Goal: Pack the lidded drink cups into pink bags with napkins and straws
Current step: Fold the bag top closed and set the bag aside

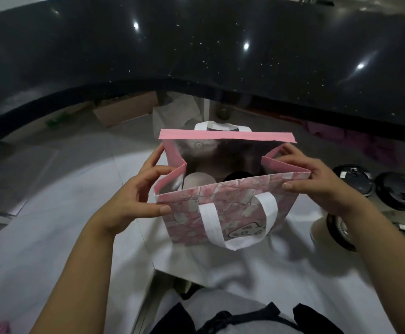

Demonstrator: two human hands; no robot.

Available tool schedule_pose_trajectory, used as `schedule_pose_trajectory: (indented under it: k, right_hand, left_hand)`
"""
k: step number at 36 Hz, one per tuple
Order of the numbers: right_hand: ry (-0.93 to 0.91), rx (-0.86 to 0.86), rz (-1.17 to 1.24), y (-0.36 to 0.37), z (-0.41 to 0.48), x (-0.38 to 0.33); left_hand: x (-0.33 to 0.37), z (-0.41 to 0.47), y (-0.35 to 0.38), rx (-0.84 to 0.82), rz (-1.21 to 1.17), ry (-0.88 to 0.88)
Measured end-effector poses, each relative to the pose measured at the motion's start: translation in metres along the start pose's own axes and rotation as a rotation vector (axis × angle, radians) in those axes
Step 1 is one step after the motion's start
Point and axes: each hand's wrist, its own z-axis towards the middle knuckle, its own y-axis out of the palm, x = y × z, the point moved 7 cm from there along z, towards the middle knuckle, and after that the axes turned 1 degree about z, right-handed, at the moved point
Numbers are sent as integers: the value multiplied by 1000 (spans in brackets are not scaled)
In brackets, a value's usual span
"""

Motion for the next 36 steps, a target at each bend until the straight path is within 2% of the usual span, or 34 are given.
schedule_pose_trajectory:
  k: [4, 7, 15, 22, 30, 36]
  right_hand:
    - [-24, -5, -19, -3, 4, -4]
    - [-31, 33, 58, -4, 4, -1]
    - [-61, 207, 97, -6, 2, 9]
    - [-53, 354, 98, -12, 3, 9]
    - [-40, 346, 140, -14, -1, 11]
    - [-3, 341, 153, -18, -11, 19]
  left_hand:
    - [1, 6, -2, -14, 25, -15]
    - [1, 10, -5, 23, 29, -44]
    - [10, 14, -4, 107, -15, 16]
    - [5, 22, 4, 99, -28, -12]
    - [-8, 16, 8, -13, -110, -53]
    - [-30, 5, 19, 24, -134, -162]
